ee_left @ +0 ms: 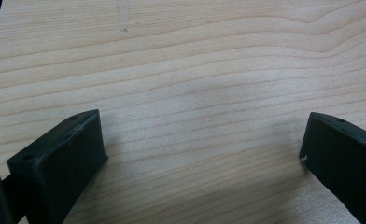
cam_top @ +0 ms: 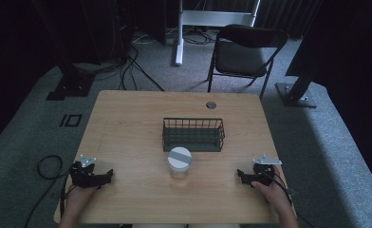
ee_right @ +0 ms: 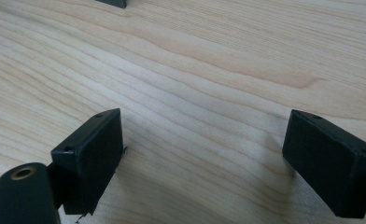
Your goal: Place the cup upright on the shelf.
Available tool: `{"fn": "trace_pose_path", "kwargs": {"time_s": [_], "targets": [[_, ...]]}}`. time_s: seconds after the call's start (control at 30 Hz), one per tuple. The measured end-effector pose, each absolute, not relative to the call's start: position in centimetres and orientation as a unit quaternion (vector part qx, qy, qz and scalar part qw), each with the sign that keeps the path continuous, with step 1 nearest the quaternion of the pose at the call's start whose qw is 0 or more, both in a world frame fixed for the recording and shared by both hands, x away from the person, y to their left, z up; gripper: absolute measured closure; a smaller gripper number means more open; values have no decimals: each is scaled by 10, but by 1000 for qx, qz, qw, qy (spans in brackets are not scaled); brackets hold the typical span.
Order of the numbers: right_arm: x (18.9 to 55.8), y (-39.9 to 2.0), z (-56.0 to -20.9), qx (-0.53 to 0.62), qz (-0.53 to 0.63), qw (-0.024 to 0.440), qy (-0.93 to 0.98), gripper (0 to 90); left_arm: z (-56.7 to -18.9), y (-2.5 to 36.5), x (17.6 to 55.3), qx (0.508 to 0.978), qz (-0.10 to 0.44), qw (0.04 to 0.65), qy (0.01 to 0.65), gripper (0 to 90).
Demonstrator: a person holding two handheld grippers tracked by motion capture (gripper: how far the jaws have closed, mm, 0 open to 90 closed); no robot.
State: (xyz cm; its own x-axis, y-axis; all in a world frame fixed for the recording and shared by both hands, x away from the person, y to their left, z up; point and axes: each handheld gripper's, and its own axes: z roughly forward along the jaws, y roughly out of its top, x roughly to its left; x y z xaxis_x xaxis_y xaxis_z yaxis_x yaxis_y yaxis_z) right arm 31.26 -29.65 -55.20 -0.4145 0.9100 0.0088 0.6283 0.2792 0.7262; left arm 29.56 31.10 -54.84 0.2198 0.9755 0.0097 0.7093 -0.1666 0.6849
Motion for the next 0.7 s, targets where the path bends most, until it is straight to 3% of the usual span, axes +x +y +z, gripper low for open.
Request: {"fn": "trace_pose_path", "kwargs": {"time_s": [0.7], "targets": [[309, -296, -552, 488, 337, 209, 778, 129, -549, 311, 295, 728, 233, 286, 577, 1]]}}
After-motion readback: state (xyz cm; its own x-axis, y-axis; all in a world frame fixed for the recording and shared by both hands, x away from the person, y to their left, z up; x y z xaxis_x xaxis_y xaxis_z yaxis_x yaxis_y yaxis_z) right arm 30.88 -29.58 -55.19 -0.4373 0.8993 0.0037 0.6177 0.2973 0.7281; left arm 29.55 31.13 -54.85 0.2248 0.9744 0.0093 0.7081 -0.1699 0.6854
